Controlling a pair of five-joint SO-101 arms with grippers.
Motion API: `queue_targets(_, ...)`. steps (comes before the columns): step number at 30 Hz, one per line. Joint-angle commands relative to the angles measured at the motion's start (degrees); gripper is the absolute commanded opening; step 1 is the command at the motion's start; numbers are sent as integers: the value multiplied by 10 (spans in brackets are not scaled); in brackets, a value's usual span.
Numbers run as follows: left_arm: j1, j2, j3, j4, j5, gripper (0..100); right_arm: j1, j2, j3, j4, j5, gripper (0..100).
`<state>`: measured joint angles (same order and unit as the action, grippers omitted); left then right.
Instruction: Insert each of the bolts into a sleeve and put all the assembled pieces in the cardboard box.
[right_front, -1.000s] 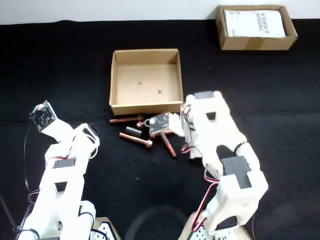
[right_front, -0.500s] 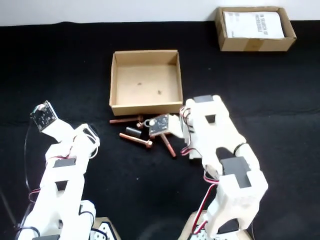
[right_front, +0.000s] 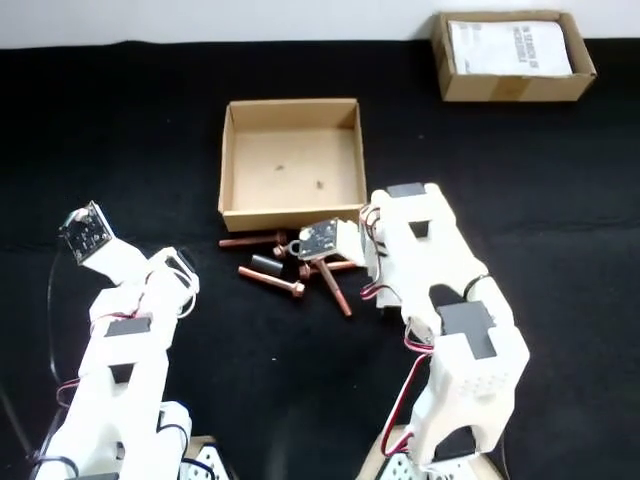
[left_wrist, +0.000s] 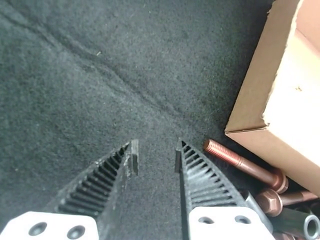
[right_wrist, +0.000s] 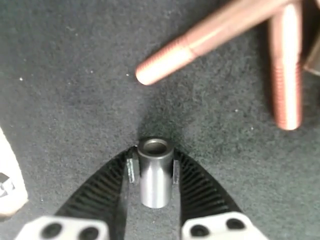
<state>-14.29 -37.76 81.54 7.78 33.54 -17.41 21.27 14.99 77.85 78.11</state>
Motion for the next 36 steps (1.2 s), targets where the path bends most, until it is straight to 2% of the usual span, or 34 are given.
queue_targets(1,-2,0,-21,-10,2,140,-1,-16,-43,41,-55,9)
queue_targets(7,8,1,-20,-10,2,140,7,-91,-186,170,-74,9)
queue_targets(11,12,1,-19,-10,2,140,15,-144,-262,214,-132,9)
queue_targets(16,22,1,-17,-8,2,140,37,-230,-333,222,-248,9)
queue_targets(21,25,1,-17,-6,-18,140,44,-342,-342,220,-384,8)
queue_targets(23,26,1,-26,19,-18,140,44,-393,-339,221,-445,8)
queue_targets(26,48,1,-62,105,-18,140,60,-468,-329,222,-524,8)
queue_targets(29,79,-3,-151,261,-19,140,100,-537,-275,220,-566,8)
queue_targets(33,117,1,-346,492,-21,140,163,-641,-138,201,-571,8)
queue_targets(36,168,1,-457,607,-22,140,228,-739,3,145,-570,8)
